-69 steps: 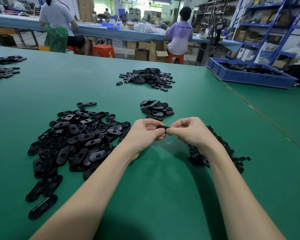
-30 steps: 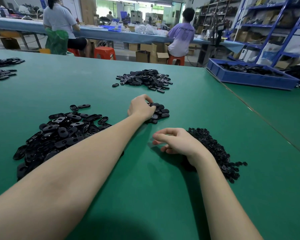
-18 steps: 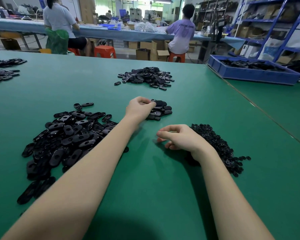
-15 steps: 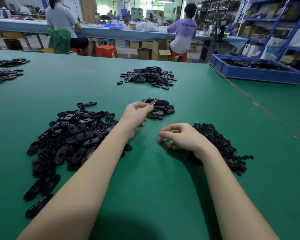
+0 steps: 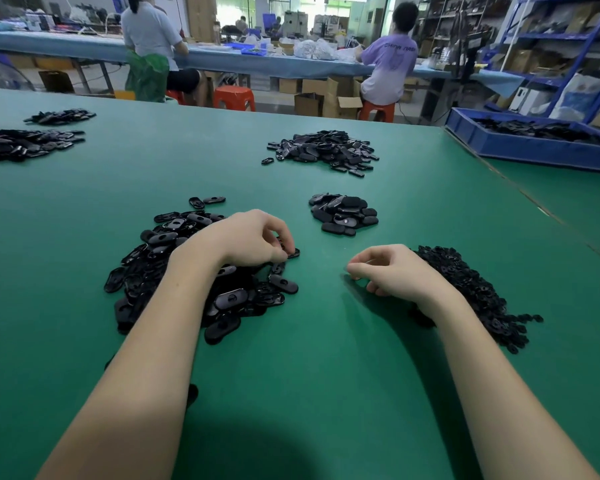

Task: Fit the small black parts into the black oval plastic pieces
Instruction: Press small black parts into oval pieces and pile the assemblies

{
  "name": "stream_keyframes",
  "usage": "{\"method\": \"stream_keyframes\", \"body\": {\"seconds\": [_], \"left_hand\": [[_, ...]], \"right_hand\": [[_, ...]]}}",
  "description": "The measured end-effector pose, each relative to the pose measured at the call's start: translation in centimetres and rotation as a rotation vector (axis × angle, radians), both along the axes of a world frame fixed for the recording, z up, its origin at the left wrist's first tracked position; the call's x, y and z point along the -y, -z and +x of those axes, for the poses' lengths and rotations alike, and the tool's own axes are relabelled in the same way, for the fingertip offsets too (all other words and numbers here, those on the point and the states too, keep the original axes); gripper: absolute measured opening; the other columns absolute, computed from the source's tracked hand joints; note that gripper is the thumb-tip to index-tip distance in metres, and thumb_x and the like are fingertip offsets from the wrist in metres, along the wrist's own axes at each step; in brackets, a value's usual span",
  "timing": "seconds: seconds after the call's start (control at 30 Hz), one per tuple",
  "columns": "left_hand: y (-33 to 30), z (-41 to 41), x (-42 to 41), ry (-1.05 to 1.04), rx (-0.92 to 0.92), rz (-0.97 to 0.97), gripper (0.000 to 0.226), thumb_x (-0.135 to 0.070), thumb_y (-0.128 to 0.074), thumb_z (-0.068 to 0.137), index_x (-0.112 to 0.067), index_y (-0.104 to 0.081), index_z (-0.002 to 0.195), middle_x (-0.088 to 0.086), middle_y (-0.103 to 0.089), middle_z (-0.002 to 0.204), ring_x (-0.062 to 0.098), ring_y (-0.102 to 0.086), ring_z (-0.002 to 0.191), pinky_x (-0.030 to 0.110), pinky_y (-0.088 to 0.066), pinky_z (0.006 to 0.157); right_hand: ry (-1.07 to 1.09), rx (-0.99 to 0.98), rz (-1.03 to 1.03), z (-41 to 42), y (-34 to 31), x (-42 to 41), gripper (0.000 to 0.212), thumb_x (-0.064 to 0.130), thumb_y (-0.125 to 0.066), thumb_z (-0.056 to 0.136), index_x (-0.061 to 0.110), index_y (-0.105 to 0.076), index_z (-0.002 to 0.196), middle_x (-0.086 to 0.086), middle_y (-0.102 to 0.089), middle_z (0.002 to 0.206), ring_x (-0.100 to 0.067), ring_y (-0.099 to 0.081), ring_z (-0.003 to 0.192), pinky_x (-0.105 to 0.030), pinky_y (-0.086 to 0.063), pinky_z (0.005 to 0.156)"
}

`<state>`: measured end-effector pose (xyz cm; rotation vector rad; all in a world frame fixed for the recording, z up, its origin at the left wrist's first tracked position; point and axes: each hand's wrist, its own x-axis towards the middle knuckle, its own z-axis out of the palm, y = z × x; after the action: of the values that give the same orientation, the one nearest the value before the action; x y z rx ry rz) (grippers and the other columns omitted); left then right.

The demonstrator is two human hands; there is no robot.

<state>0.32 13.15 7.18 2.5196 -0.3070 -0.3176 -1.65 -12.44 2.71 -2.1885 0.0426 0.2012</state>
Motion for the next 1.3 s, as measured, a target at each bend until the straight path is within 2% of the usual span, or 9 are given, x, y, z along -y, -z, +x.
{"method": "stream_keyframes", "body": {"seconds": [0.17, 0.27, 0.4, 0.73, 0.9, 1.03, 1.13, 1.23, 1.3], "left_hand": [[0.4, 0.0, 0.0, 0.107, -0.05, 0.054, 0.014, -0.025, -0.08, 0.082, -0.031, -0.074, 0.093, -0.013, -0.062, 0.079, 0.0, -0.054, 0.06, 0.021, -0.042, 0.068], [0.6, 0.0, 0.3, 0.148, -0.075, 0.115, 0.018, -0.03, -0.083, 0.079, -0.031, -0.074, 0.094, -0.011, -0.061, 0.085, 0.005, -0.055, 0.068, 0.021, -0.042, 0.068], [0.8, 0.1, 0.5, 0.157, -0.069, 0.189, 0.02, -0.031, -0.084, 0.078, -0.033, -0.076, 0.096, -0.012, -0.063, 0.089, 0.001, -0.057, 0.072, 0.019, -0.039, 0.064], [1.4, 0.2, 0.9, 0.111, -0.007, 0.153, 0.015, -0.028, -0.084, 0.076, -0.031, -0.074, 0.086, -0.015, -0.066, 0.083, 0.006, -0.062, 0.079, 0.022, -0.044, 0.069], [1.4, 0.3, 1.2, 0.076, 0.056, 0.109, 0.011, -0.019, -0.074, 0.083, -0.027, -0.068, 0.081, -0.01, -0.07, 0.08, 0.006, -0.062, 0.068, 0.021, -0.044, 0.064], [1.4, 0.2, 2.0, 0.053, 0.116, -0.011, 0.017, -0.018, -0.069, 0.087, -0.034, -0.064, 0.088, -0.01, -0.07, 0.085, 0.003, -0.059, 0.066, 0.021, -0.044, 0.064], [1.9, -0.2, 3.7, 0.031, 0.179, -0.233, 0.017, -0.022, -0.068, 0.089, -0.039, -0.067, 0.09, -0.011, -0.069, 0.082, -0.004, -0.056, 0.052, 0.017, -0.047, 0.06], [3.0, -1.0, 6.3, -0.048, 0.148, -0.487, 0.02, -0.014, -0.066, 0.089, -0.032, -0.072, 0.096, -0.007, -0.069, 0.081, 0.01, -0.069, 0.056, 0.016, -0.054, 0.062], [3.6, -1.4, 7.9, -0.089, 0.056, -0.642, 0.02, -0.008, -0.064, 0.09, -0.022, -0.072, 0.102, -0.004, -0.07, 0.076, 0.018, -0.073, 0.062, 0.021, -0.057, 0.065]], "right_hand": [[-0.001, 0.007, -0.02, 0.0, 0.1, -0.1, 0.009, 0.035, -0.073, 0.09, 0.026, -0.077, 0.093, 0.01, -0.077, 0.086, -0.005, -0.064, 0.062, -0.021, -0.051, 0.069], [0.003, 0.014, -0.026, 0.1, 0.1, 0.0, 0.01, 0.035, -0.074, 0.09, 0.026, -0.077, 0.093, 0.01, -0.077, 0.087, -0.004, -0.064, 0.06, -0.021, -0.05, 0.068], [0.008, 0.009, -0.027, 0.2, 0.2, 0.0, 0.01, 0.035, -0.074, 0.089, 0.027, -0.077, 0.092, 0.009, -0.077, 0.087, -0.002, -0.064, 0.059, -0.02, -0.049, 0.066], [0.001, 0.019, -0.042, 0.2, 0.2, -0.1, 0.01, 0.035, -0.074, 0.089, 0.026, -0.077, 0.091, 0.008, -0.077, 0.087, -0.001, -0.064, 0.057, -0.021, -0.049, 0.065], [0.001, 0.013, -0.048, 0.2, 0.2, -0.1, 0.01, 0.036, -0.075, 0.088, 0.027, -0.077, 0.09, 0.009, -0.077, 0.085, -0.003, -0.065, 0.059, -0.023, -0.051, 0.068], [0.016, 0.038, -0.029, 0.1, 0.1, -0.2, 0.008, 0.033, -0.073, 0.089, 0.025, -0.076, 0.091, 0.011, -0.077, 0.08, -0.005, -0.065, 0.058, -0.025, -0.051, 0.068], [0.049, 0.091, -0.056, 0.0, -0.2, 0.0, 0.008, 0.033, -0.071, 0.089, 0.026, -0.076, 0.088, 0.013, -0.076, 0.078, -0.005, -0.064, 0.054, -0.023, -0.046, 0.064], [0.089, 0.122, -0.075, 0.1, -0.7, 1.0, 0.009, 0.034, -0.069, 0.09, 0.028, -0.075, 0.086, 0.015, -0.076, 0.076, -0.002, -0.062, 0.051, -0.014, -0.041, 0.053], [0.136, 0.144, -0.089, 0.1, -1.0, 2.0, 0.01, 0.032, -0.068, 0.09, 0.027, -0.075, 0.085, 0.014, -0.076, 0.076, -0.003, -0.062, 0.051, -0.014, -0.043, 0.053]]}}
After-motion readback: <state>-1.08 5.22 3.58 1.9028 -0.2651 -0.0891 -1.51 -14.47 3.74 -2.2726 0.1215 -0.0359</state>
